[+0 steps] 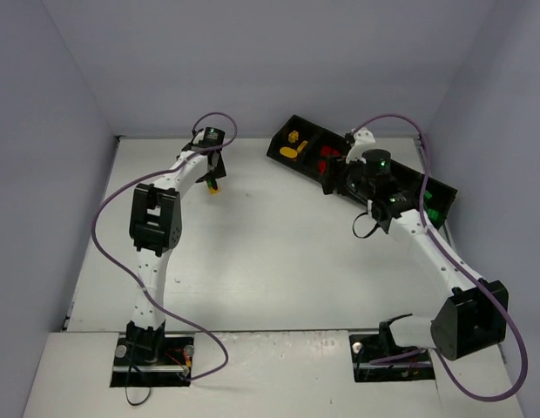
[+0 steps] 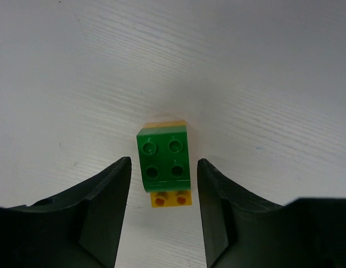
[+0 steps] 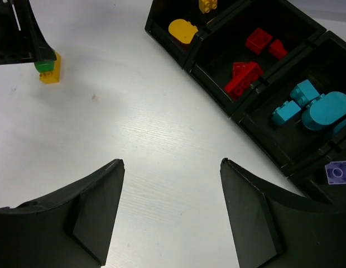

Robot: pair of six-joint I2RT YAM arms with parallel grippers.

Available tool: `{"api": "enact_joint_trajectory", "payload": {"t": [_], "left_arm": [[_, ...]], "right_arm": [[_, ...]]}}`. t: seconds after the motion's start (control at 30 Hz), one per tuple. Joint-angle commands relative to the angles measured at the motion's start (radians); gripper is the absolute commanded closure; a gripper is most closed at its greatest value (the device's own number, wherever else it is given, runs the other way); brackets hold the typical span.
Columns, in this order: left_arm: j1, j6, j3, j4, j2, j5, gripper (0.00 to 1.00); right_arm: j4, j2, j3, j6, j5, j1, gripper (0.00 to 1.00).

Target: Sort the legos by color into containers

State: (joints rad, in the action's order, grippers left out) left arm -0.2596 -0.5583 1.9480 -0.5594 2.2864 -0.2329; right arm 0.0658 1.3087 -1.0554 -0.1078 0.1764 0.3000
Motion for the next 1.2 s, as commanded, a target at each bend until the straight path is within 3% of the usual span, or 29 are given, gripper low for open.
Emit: {"api": "enact_joint_trajectory", "payload": {"t": [0.0, 0.1, 0.2, 0.23, 0.27, 0.43, 0.57, 0.67, 0.9, 1.17], "left_arm": [[0.0, 0.0, 0.049, -0.017, -0.036, -0.014, 0.56], [0.002, -0.002, 0.045, -0.013, -0.031, -0.008, 0.64], [0.002, 0.001, 0.039, -0.007, -0.047, -0.005, 0.84], [0.0, 0.004, 0.029, -0.004, -0.06, 0.003, 0.99], [0.0, 0.008, 0.016, 0.009, -0.082, 0.013, 1.0], [-0.003, 0.078, -0.301, 0.307, -0.385, 0.182, 1.0], [0.003, 0.152, -0.572, 0.611, -0.687, 0.48, 1.0], [0.013, 0.208, -0.734, 0.694, -0.841, 0.665, 1.0], [0.017, 0.336, -0.9, 0.763, -1.108, 1.016, 1.0], [0.017, 0.293, -0.948, 0.768, -1.237, 1.224, 1.0]], "right_arm": [[0.025, -0.055, 0.012, 0.0, 0.018, -0.006, 0.34], [0.017, -0.063, 0.02, -0.001, 0.023, -0.007, 0.34], [0.012, -0.066, 0.018, -0.003, 0.031, -0.006, 0.34], [0.011, -0.068, 0.017, -0.004, 0.038, -0.006, 0.34], [0.009, -0.068, 0.011, -0.004, 0.06, -0.006, 0.34], [0.011, -0.043, -0.026, -0.024, 0.228, -0.006, 0.34], [0.023, 0.01, -0.067, -0.041, 0.463, -0.001, 0.34], [0.093, 0.03, -0.077, -0.044, 0.653, 0.004, 0.34], [0.21, 0.084, -0.115, -0.073, 0.862, 0.039, 0.35], [0.223, 0.156, -0.232, -0.023, 0.977, 0.152, 0.35]]}}
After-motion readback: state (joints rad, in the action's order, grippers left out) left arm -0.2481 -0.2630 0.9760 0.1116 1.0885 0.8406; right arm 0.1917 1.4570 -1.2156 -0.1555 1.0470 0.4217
